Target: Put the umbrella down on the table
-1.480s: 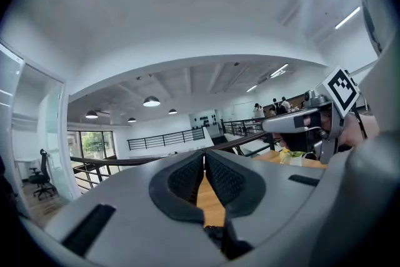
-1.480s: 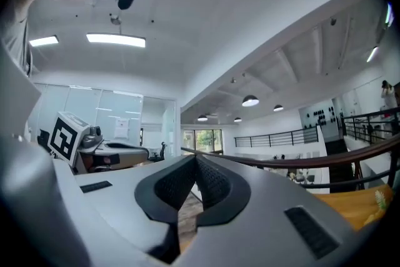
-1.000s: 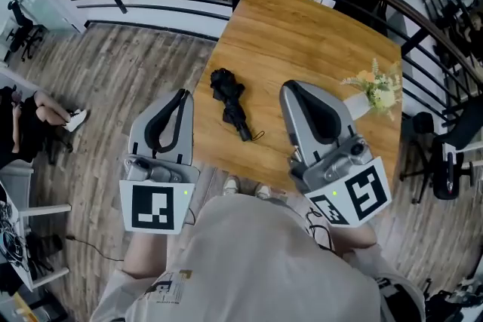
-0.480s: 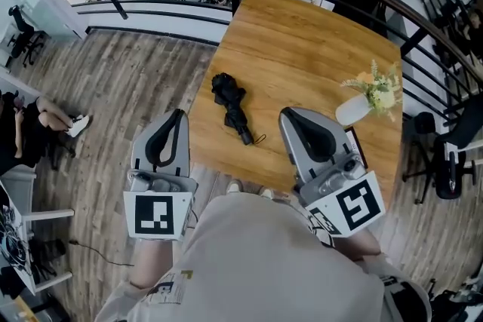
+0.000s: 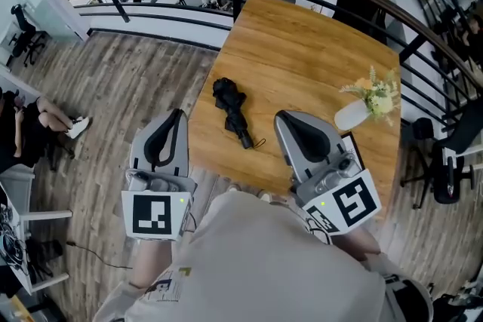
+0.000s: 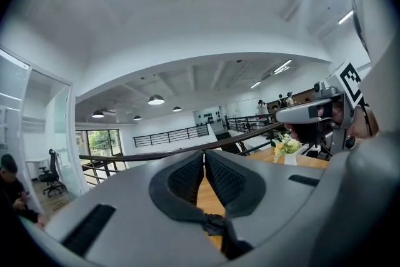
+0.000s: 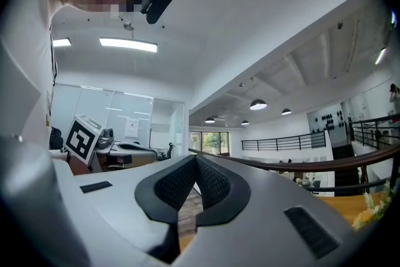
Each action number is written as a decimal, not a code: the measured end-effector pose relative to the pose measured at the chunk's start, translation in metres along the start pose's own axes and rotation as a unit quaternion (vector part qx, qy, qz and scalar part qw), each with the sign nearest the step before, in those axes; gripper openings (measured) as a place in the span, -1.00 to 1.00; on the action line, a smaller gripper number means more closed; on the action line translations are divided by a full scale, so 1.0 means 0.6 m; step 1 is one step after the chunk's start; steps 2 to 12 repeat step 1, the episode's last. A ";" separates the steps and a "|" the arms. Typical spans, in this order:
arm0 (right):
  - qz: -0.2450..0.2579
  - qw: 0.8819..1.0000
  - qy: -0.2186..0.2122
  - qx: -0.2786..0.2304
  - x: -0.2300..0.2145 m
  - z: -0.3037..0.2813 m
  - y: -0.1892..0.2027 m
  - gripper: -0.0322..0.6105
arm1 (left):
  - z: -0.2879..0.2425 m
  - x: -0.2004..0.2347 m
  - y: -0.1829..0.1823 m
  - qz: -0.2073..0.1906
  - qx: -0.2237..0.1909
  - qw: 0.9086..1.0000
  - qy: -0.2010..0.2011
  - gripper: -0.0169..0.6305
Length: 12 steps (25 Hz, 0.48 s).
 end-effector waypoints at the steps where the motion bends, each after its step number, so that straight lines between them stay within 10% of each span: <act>1: 0.002 1.000 0.000 0.002 -0.001 0.000 0.000 -0.81 | 0.000 -0.002 -0.001 -0.002 -0.001 1.000 0.002 -0.87; 12: 0.002 1.000 0.000 0.002 -0.001 0.000 0.000 -0.81 | 0.000 -0.002 -0.001 -0.002 -0.001 1.000 0.002 -0.87</act>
Point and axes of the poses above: the fingertips, and each gripper's own axes: z backward along the fingers, x to its left, y out of its underside, the point moved 4 cm from there along z, backward along the fingers, and after that the axes turned 10 degrees about -x, right-handed, at the moved point
